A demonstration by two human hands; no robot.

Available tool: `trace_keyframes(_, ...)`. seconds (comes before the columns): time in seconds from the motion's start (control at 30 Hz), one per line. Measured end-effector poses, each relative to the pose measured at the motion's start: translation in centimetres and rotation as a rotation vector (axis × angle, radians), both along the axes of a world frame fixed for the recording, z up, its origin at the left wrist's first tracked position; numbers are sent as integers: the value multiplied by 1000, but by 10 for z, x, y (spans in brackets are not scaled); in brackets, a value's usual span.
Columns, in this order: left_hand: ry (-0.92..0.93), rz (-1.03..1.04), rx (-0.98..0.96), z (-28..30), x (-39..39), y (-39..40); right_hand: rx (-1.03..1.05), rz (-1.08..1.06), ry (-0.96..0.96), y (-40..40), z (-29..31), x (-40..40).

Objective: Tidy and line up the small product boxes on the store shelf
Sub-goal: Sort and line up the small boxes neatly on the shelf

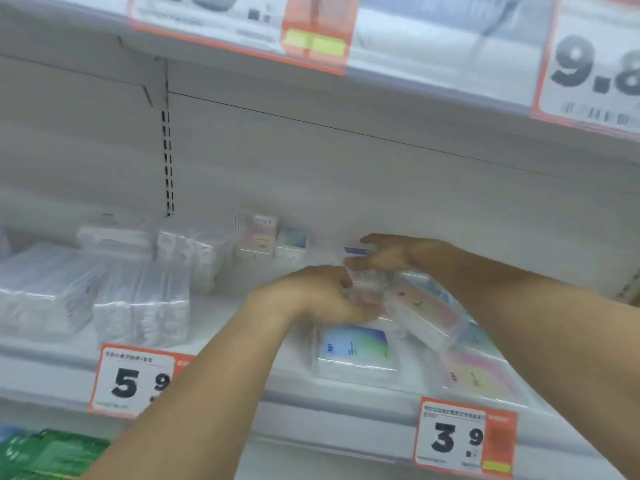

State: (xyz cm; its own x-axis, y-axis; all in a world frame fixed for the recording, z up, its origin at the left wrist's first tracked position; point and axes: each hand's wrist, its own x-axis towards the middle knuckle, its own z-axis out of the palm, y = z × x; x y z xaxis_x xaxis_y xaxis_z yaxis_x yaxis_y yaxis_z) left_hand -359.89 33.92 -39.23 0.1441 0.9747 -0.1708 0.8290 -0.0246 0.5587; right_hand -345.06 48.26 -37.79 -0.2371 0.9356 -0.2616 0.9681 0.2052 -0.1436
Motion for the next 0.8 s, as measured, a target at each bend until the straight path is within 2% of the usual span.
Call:
trace_keyframes(0.07,60,-41,-55,1,4,4,3,-20,-104,12,-3,-4)
trace_keyframes(0.13,77,-30,-25,-2,3,10,26,-56,-87,22,-6,-10)
trace_keyframes(0.3,-79,63,21,-11,-9,20,220,-66,299,29,-4,-8)
trace_keyframes(0.37,-157,165,89,-11,-11,25,273,-77,529,23,1,-4)
trace_keyframes(0.47,-363,333,270,-7,-9,32,-15,-44,1027,-9,17,11)
trace_keyframes(0.53,-651,334,352,-1,-5,32,-227,30,1220,-36,28,26)
trace_keyframes(0.6,-884,229,366,6,-1,27,-366,95,1317,-64,35,42)
trace_keyframes(0.67,-1015,112,325,11,3,19,-393,82,1376,-88,37,60)
trace_keyframes(0.73,-1089,34,295,15,10,12,-379,47,1426,-105,37,78)
trace_keyframes(0.8,-1026,1,429,19,23,8,-380,-24,1430,-120,38,96)
